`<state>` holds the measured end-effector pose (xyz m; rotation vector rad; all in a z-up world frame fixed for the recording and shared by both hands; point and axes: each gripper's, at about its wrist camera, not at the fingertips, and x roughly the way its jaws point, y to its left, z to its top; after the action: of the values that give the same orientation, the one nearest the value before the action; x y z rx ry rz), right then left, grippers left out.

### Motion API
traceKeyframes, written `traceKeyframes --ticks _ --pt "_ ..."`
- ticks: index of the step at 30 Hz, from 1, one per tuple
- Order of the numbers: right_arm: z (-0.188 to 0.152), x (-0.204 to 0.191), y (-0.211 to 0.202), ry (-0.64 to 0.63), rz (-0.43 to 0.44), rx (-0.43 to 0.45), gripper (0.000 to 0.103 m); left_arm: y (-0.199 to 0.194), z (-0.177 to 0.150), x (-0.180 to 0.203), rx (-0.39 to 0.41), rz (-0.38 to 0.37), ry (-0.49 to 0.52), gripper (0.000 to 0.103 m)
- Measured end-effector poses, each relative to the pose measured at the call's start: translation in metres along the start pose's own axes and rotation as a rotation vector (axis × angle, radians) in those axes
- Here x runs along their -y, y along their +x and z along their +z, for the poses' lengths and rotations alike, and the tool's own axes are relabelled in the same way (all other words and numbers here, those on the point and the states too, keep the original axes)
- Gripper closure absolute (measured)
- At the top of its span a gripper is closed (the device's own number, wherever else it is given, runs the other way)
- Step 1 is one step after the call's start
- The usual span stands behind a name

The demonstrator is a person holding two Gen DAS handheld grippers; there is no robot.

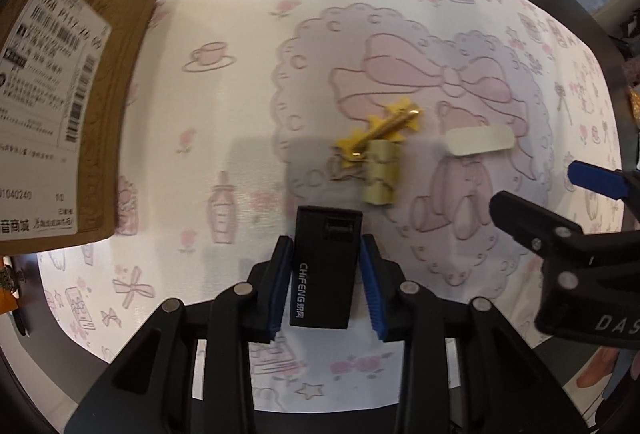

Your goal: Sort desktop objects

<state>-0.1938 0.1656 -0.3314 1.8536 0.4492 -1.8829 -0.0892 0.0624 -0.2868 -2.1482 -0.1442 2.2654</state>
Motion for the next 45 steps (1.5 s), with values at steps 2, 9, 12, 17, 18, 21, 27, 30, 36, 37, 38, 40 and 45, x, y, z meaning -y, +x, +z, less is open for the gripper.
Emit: traceKeyframes --ticks 2,9,12,17,18,21,27,30,36,37,38,40,45 --pt "0.004 -0.007 0.002 -0.012 0.001 -0.002 0.000 -0.002 0.001 -0.008 -0.003 0.001 -0.014 0.070" --pt "0.019 -0.025 0.007 -0.044 -0.002 -0.009 0.000 -0.007 0.005 -0.023 -0.001 0.020 -0.026 0.070" --pt "0.026 -0.031 0.009 -0.055 -0.010 -0.009 0.000 -0.010 0.008 -0.027 -0.001 0.016 -0.035 0.070" --pt "0.038 -0.034 0.013 -0.060 -0.035 -0.008 0.000 -0.012 0.013 -0.031 -0.001 0.016 -0.041 0.070" --pt "0.040 -0.034 0.014 -0.067 -0.037 -0.006 0.000 -0.013 0.014 -0.031 -0.002 0.015 -0.040 0.070" --pt "0.045 -0.034 0.017 -0.075 -0.044 -0.004 0.000 -0.014 0.016 -0.031 -0.004 0.013 -0.036 0.070" --pt "0.054 -0.030 0.021 -0.060 -0.065 0.000 0.006 -0.013 0.022 -0.031 -0.005 0.014 -0.033 0.070" --pt "0.056 -0.029 0.025 -0.055 -0.063 -0.014 0.018 -0.013 0.027 -0.031 -0.005 0.013 -0.033 0.070" --pt "0.061 -0.030 0.021 -0.052 -0.066 0.005 0.036 -0.012 0.035 -0.031 -0.006 0.011 -0.030 0.070" --pt "0.061 -0.029 0.022 -0.050 -0.064 -0.001 0.036 -0.012 0.035 -0.030 -0.006 0.011 -0.029 0.070" --pt "0.061 -0.030 0.022 -0.052 -0.065 0.002 0.036 -0.012 0.036 -0.030 -0.006 0.011 -0.029 0.070" --pt "0.061 -0.029 0.023 -0.047 -0.061 0.004 0.036 -0.013 0.038 -0.030 -0.005 0.009 -0.028 0.070" --pt "0.063 -0.029 0.022 -0.038 -0.041 0.003 0.037 -0.014 0.044 -0.029 0.001 0.005 -0.022 0.070"
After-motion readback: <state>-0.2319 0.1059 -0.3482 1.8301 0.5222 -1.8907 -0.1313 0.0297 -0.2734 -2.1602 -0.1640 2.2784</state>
